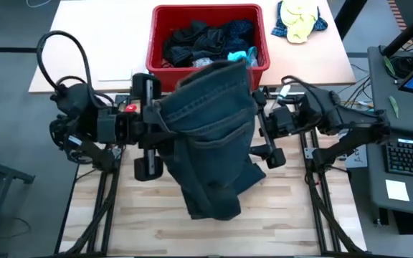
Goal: Fold Laundry from Bin
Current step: Fold the blue pants
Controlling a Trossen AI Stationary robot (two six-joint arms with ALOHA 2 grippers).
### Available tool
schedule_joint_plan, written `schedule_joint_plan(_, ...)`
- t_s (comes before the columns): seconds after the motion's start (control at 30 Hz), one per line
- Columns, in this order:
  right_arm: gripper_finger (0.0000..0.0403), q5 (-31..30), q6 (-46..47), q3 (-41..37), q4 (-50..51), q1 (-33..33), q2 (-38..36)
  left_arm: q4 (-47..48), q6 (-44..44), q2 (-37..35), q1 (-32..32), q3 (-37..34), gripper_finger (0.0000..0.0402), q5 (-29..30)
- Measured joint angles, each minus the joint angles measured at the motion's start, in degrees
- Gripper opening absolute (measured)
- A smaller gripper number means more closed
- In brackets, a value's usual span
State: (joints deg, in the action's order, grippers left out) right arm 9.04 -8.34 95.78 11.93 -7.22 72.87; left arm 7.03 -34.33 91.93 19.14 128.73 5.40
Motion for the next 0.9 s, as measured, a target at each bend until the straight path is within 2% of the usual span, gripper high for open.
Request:
schedule_joint_plan(0.2,0.0321,0.02,-0.65,9.02,2.45,0.01,5.66,-0.10,-0.65,-0.13,-0.79,-0.56,0.0010,0.23)
schedule_joint_plan(0.3,0.0299,0.06,-1.91,15.10,4.81,0.01,8.62,-0.60,-1.39,0.75,-1.03,0.72,0.0010,0.06)
schedule_joint_plan(0.43,0.0222,0.04,-2.80,24.18,9.60,0.01,12.70,-1.27,-3.95,1.52,-1.35,3.45,0.0011,-0.21)
schedule_joint_plan(0.6,0.0057,0.65,-6.53,34.60,15.91,-0.01,16.57,-1.23,-5.95,2.18,-1.84,5.58,0.0012,-0.21)
schedule_joint_plan(0.63,0.0033,1.43,-8.20,36.52,16.96,-0.03,17.04,-1.21,-5.91,2.18,-1.94,5.83,0.0012,-0.20)
schedule_joint_plan(0.73,0.0019,3.13,-10.27,39.02,17.72,-0.03,17.43,-1.71,-3.89,2.16,-2.01,6.31,0.0012,2.05)
schedule_joint_plan(0.83,0.0013,2.76,-12.44,38.45,15.84,-0.02,16.25,-4.20,-2.03,2.16,-2.06,6.16,0.0013,7.19)
schedule_joint_plan(0.9,0.0011,2.32,-15.47,39.11,15.34,-0.01,15.75,-5.68,-4.54,2.15,-2.29,6.16,0.0013,11.29)
